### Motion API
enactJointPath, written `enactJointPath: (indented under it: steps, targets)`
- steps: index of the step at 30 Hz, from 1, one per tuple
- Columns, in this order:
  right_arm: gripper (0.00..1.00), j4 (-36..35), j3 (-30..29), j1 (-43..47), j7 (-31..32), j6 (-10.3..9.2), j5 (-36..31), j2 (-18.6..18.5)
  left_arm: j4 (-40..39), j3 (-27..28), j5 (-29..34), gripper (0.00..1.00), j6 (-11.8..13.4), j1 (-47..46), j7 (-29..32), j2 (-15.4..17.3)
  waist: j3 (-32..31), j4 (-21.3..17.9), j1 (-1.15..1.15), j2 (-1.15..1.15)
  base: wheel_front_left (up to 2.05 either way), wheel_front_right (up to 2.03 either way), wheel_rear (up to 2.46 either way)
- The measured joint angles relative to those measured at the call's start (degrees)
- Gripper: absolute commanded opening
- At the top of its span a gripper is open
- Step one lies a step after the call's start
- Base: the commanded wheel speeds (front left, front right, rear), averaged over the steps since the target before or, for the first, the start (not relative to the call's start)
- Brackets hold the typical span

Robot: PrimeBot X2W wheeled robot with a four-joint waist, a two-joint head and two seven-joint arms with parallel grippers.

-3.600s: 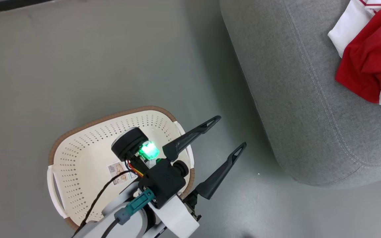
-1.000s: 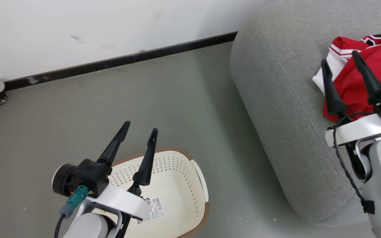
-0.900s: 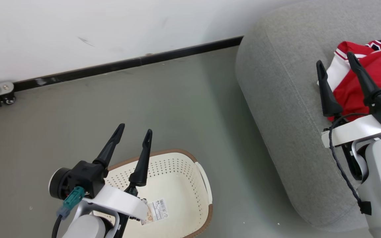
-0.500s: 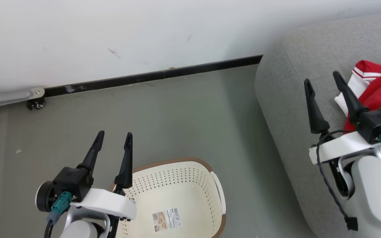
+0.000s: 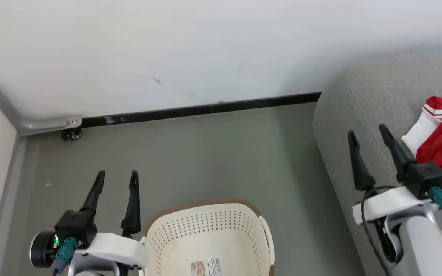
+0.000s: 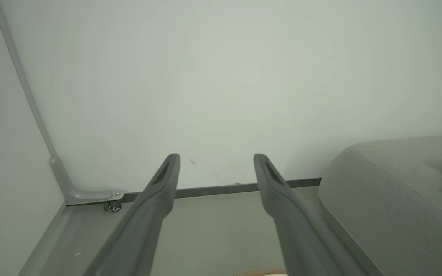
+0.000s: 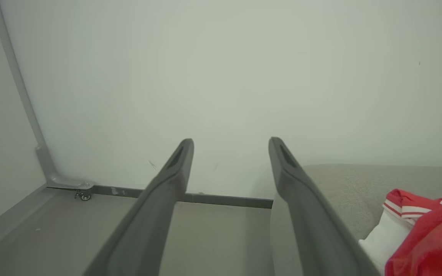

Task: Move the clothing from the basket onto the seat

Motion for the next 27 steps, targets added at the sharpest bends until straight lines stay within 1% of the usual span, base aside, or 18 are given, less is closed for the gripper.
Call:
enactJointPath:
  steps: [5,8,13,22,25,27]
  targets:
    - [1.00,-0.32,-0.30,3.08,0.26,0.00,-0.23,1.26,0.38,0.40,0.53,1.00,0.73,1.34,0.00,-0.53,-1.68,0.79,0.00,0.00,0.00,0.00,0.00]
    - [1.00,-0.66,-0.68,4.87,0.73,0.00,-0.37,1.40,0.79,0.54,1.09,1.00,1.23,2.07,0.00,-0.54,-2.61,1.17,0.00,0.00,0.00,0.00,0.00]
    - [1.00,-1.52,-0.92,7.07,1.15,0.00,-0.45,1.63,1.13,0.78,1.49,1.00,1.31,2.96,0.00,-0.59,-3.72,1.57,0.00,0.00,0.00,0.00,0.00]
    - [1.00,-2.88,-0.52,11.40,2.23,0.00,-0.43,2.00,1.33,1.96,2.25,1.00,2.77,4.34,0.00,-0.64,-5.42,1.96,0.00,0.00,0.00,0.00,0.00]
    - [1.00,-3.87,-0.43,12.27,2.63,-0.01,0.01,2.02,1.33,2.14,2.91,1.00,3.27,4.44,0.00,-0.65,-5.56,1.95,0.00,0.00,0.00,0.00,0.00]
    - [1.00,-4.25,0.12,12.65,2.68,-0.01,1.49,2.02,1.32,2.14,3.09,1.00,3.28,4.58,0.00,-0.69,-5.56,1.98,0.00,0.00,0.00,0.00,0.00]
